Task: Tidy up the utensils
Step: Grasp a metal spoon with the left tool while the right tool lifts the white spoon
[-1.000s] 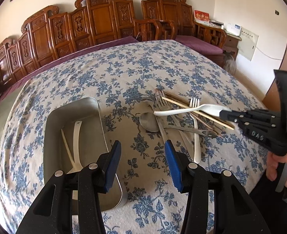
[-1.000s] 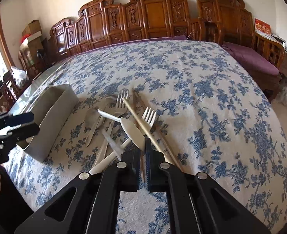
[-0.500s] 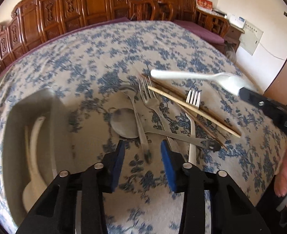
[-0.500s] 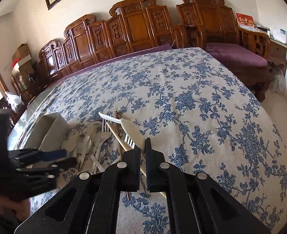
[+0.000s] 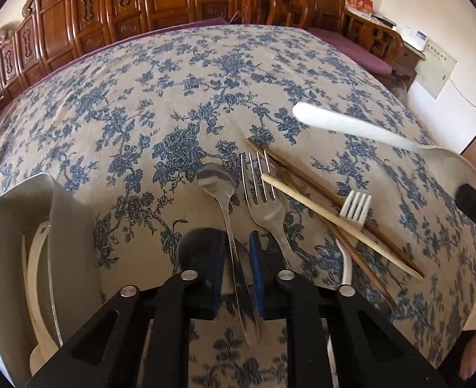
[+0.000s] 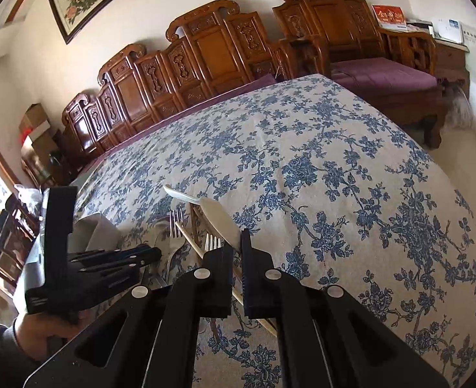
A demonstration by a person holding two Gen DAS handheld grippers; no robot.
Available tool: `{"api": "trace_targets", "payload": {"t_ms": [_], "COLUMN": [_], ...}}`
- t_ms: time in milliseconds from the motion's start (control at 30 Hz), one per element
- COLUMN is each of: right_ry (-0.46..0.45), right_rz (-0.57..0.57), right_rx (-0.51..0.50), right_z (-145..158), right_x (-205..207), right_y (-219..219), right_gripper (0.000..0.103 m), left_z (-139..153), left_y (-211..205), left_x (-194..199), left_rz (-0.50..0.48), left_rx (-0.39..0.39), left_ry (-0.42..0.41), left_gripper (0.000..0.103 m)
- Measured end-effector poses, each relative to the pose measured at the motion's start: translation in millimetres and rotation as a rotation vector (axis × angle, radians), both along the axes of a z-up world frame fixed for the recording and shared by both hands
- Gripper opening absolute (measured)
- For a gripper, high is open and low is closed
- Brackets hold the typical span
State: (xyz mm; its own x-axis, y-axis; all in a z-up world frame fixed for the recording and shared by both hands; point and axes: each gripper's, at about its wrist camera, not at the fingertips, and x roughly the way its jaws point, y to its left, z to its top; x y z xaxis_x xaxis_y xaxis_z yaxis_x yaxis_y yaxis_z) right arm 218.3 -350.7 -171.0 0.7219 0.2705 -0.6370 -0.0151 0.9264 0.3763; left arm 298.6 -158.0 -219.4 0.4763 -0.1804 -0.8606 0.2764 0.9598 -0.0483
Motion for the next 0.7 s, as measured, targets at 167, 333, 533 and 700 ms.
{"api": "trace_targets", "payload": {"t_ms": [167,333,533,700], "right_ry": [0.002,0.000,-0.010,-0.022], "right_rz": [0.005,0.015,0.040,0.066], "right_rx": [0.000,0.006,-0.019,-0.039], "right_z": [-1,0,4,7], "right_x": [0,1,1,-2], "right_y": [2,7,21,35], "right_gripper": [0.005,0.005,0.005,0.005], "left_z": [1,12,35,58], "left_y": [-1,5,19,45], "left_x": [-1,-9,-26,-40], "left_rz": [0.006,0.002,-0.008,0.007], "left_rx": [0.004,-0.014,-0.024,-0.040], "left_ry": [-0.007,-0.036,-0.091,-0.134], "left_gripper": [0.003,0.003,0.003,0.003]}}
